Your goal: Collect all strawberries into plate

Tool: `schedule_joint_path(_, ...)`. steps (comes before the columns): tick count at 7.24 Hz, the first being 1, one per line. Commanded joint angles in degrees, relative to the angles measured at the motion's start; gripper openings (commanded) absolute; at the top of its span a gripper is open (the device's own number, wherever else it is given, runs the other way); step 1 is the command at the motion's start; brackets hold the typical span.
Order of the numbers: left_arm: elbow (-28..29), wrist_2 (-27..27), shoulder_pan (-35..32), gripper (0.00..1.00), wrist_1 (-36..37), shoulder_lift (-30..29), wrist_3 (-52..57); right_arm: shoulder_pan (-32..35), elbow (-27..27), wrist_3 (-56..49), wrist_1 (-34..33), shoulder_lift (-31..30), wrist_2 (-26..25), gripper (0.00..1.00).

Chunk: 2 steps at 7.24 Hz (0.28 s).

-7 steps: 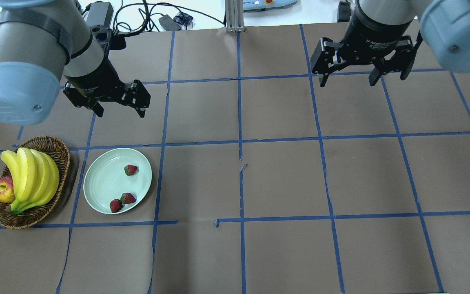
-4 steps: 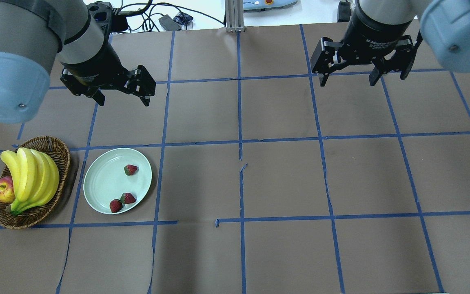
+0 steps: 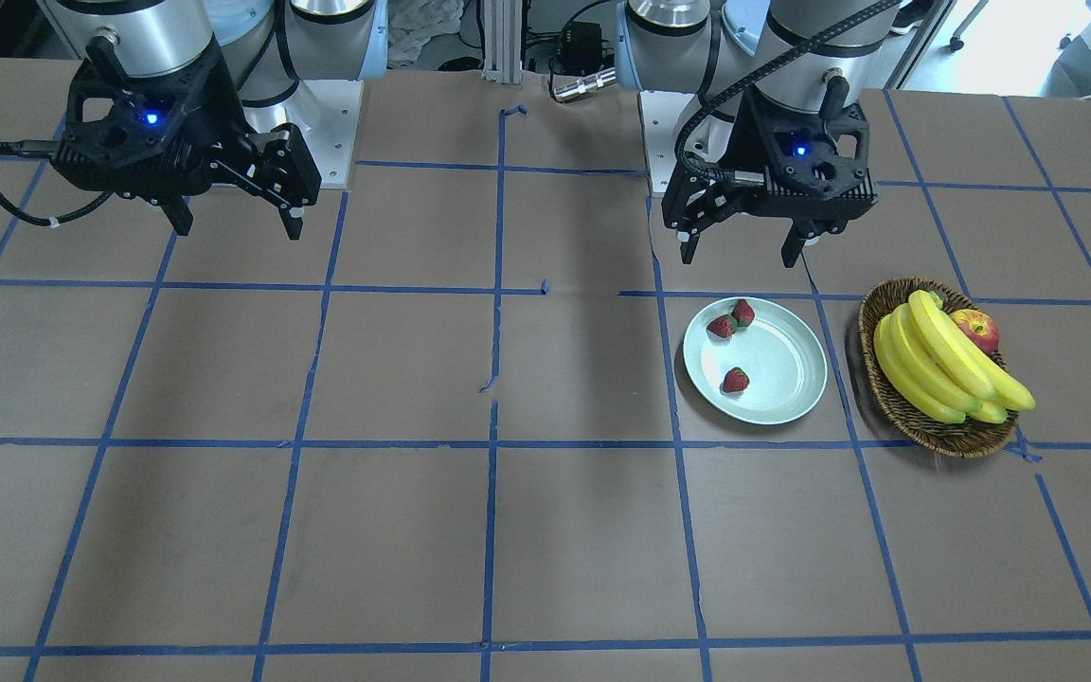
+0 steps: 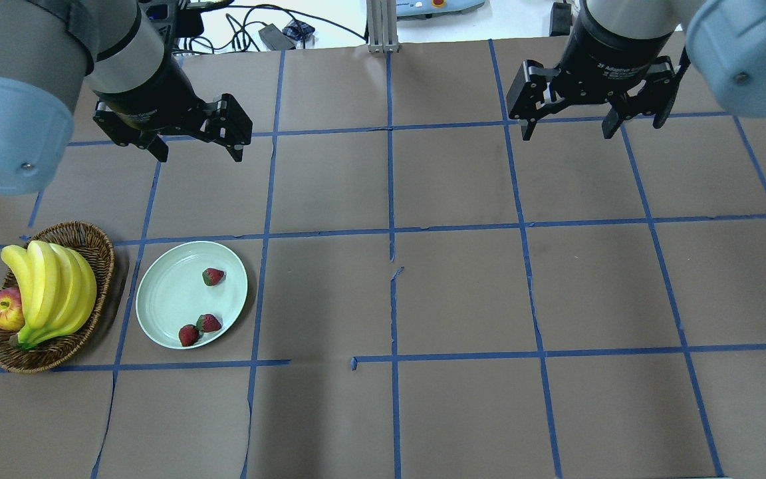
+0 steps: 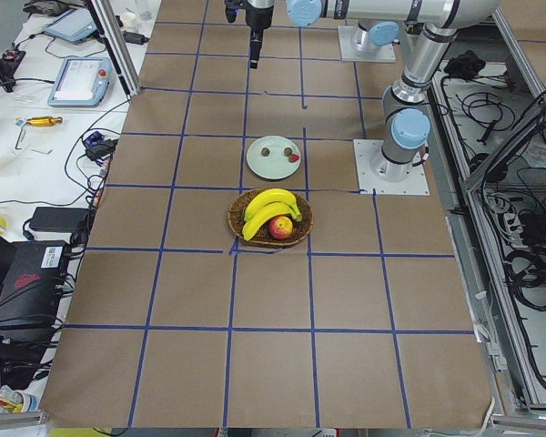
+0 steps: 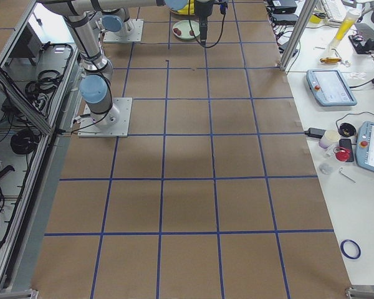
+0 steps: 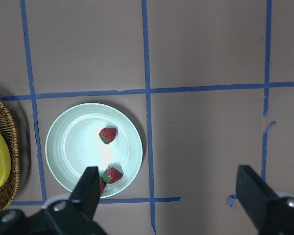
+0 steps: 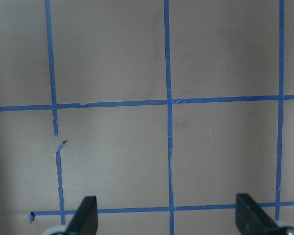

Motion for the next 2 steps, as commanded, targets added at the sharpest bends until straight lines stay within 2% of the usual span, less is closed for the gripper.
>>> schedule_joint_path(1,0.06,-0.39,0.04,1.00,2.30,-0.26,-0.07,0.00,0.05,-0.24,0.15,-0.08,-0.10,1.00)
schedule_joint_path(2,-0.20,-0.40,-0.05,1.00,2.13,-0.08,-0.07,0.00,0.05,-0.33,0.23,-0.08,-0.54,1.00)
